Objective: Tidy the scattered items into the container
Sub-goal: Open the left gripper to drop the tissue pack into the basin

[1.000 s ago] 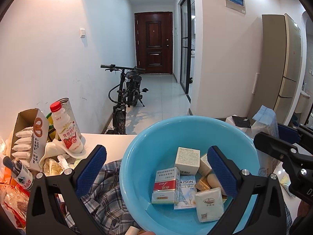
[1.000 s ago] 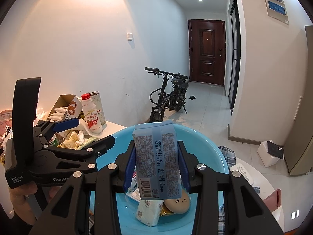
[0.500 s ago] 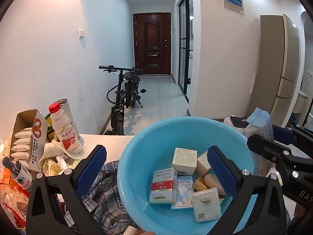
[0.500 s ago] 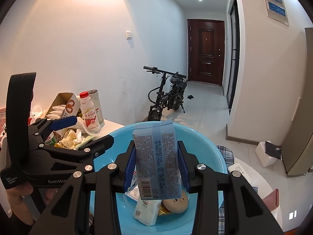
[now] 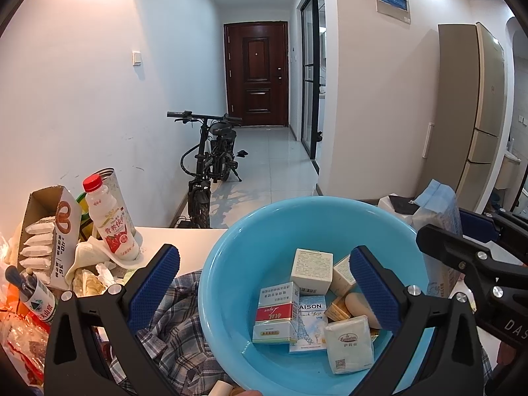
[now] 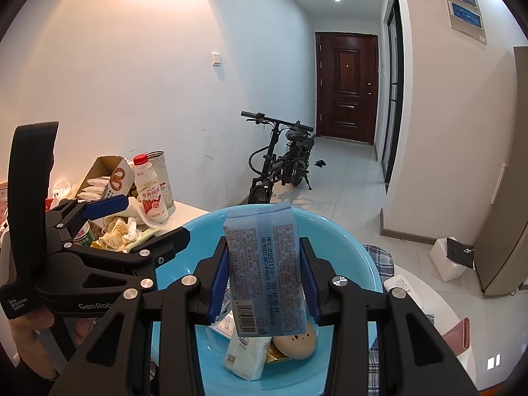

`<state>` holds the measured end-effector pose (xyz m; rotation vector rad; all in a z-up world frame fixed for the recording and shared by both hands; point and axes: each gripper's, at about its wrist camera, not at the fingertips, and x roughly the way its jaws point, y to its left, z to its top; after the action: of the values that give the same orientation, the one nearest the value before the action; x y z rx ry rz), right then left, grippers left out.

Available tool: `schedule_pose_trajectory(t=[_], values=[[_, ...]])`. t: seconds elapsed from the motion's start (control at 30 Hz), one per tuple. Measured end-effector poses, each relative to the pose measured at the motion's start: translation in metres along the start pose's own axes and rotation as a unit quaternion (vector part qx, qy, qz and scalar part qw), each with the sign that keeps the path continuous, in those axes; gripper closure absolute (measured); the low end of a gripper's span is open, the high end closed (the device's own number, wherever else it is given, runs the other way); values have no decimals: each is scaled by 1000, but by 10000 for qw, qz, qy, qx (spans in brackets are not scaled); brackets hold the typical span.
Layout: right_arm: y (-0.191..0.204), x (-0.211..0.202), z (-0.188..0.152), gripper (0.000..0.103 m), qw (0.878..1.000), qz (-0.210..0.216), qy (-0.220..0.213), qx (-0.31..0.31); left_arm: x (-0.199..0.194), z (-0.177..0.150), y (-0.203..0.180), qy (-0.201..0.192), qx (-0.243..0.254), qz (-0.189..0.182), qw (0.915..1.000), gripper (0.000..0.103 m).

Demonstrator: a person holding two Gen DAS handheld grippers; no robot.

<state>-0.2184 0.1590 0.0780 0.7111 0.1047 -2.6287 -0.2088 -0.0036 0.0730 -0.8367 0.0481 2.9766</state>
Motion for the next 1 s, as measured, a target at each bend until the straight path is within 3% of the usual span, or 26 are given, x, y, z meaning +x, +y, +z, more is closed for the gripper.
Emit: schedule_pose_trajectory(t=[0.93, 0.97, 1.0], values=[[0, -2, -4, 61, 10000, -73, -12, -33, -3, 0, 0, -27, 8, -13, 10000, 1], [-1, -3, -4, 59, 10000, -79, -33, -9, -4, 0, 1, -34, 9, -12, 10000, 1], [-2, -5, -3, 47, 9999, -95, -65, 18, -4, 0, 1, -33, 7, 0, 10000, 1]])
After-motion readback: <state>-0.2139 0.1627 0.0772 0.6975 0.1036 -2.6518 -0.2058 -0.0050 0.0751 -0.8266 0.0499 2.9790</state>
